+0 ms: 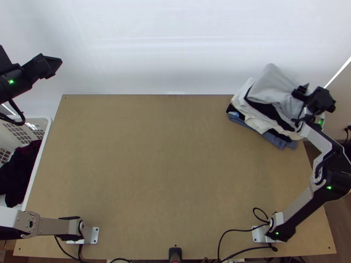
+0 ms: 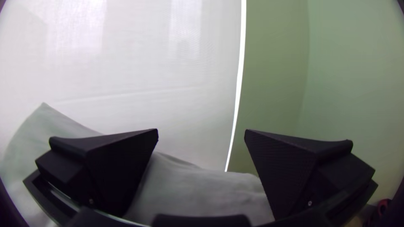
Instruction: Fold the t-shirt
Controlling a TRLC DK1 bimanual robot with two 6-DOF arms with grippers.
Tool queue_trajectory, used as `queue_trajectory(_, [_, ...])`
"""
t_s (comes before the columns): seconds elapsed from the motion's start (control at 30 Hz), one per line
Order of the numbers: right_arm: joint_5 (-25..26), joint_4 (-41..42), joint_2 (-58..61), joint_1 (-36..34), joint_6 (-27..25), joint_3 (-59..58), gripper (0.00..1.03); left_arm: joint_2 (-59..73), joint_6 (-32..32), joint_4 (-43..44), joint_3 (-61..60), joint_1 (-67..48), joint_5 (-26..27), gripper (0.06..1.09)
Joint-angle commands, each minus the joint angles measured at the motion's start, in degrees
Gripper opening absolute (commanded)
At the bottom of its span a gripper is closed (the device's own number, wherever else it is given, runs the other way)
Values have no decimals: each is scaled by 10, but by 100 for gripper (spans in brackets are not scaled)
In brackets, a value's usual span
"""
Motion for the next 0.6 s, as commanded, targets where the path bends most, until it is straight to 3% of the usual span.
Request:
queue_trajectory(0.0, [8, -17, -21, 29, -7, 23, 96, -16, -8, -4, 3, 3, -1, 104])
queue_trajectory(0.33, [10, -24, 0, 87, -35, 97, 94, -20, -7, 0, 4, 10, -1, 105])
queue_trajectory(0.57, [22, -24, 100, 123, -65, 168, 93, -18, -2, 1, 3, 15, -1, 105])
